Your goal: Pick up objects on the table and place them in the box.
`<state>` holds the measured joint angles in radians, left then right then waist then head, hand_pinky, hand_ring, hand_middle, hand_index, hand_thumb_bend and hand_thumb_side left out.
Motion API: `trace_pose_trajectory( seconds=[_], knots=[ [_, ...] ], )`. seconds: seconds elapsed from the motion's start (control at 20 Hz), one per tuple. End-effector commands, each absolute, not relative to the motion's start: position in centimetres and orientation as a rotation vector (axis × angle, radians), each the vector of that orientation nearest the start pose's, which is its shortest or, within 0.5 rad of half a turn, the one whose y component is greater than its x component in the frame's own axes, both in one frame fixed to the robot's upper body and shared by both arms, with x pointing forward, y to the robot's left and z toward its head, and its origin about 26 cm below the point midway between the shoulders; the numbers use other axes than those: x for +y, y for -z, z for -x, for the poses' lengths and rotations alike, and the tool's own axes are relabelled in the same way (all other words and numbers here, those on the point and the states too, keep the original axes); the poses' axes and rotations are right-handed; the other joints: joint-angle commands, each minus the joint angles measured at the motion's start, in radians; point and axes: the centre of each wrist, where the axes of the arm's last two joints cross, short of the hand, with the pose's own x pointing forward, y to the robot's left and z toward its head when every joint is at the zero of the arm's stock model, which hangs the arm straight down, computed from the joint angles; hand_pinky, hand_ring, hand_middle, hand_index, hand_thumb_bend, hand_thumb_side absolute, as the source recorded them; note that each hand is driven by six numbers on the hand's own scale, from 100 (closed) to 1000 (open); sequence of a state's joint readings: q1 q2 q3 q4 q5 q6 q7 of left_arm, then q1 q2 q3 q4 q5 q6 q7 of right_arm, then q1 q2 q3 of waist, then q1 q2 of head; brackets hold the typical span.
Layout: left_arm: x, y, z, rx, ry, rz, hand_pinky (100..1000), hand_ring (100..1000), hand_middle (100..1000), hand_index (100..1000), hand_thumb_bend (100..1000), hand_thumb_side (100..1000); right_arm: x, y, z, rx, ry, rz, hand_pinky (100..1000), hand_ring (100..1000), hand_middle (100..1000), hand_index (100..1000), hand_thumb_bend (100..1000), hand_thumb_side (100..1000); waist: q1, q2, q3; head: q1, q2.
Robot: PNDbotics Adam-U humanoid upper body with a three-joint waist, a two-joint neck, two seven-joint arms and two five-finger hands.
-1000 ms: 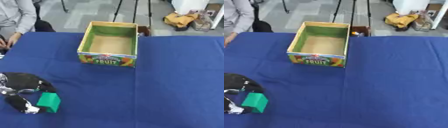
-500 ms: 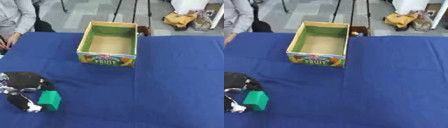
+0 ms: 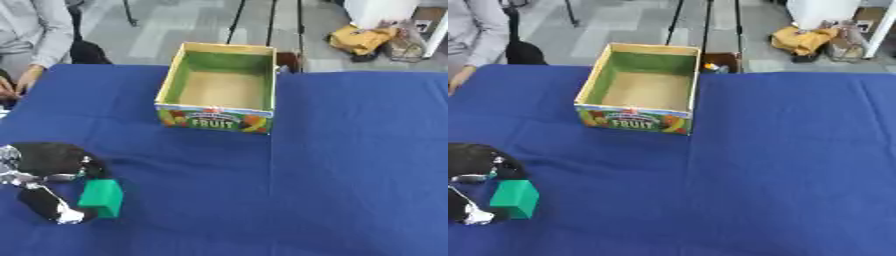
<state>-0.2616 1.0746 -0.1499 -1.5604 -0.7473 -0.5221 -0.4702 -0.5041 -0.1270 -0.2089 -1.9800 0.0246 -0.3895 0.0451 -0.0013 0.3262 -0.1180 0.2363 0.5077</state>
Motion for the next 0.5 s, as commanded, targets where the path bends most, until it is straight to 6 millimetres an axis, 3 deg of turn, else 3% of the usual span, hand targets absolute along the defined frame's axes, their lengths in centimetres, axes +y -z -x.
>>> trace_pose_trajectory(
  seconds=[0.05, 0.5],
  knots=[
    [43.45, -20.26, -31.82, -0.998, 2.108, -0.873, 755, 846, 765, 733, 231, 874, -26.26, -25.42, -31.27, 3.382, 0.177, -0.193, 864, 914, 465, 825, 100, 643, -0.001, -0.014, 0.0, 0.003, -0.005],
    [43.66, -21.08, -31.73, -1.039, 2.067, -0.871, 734, 804, 694, 709, 162, 820, -26.37, -25.3, -31.25, 3.389, 0.17, -0.206, 867, 916, 464, 826, 100, 634, 0.001, -0.017, 0.002, 0.005, -0.004]
  ],
)
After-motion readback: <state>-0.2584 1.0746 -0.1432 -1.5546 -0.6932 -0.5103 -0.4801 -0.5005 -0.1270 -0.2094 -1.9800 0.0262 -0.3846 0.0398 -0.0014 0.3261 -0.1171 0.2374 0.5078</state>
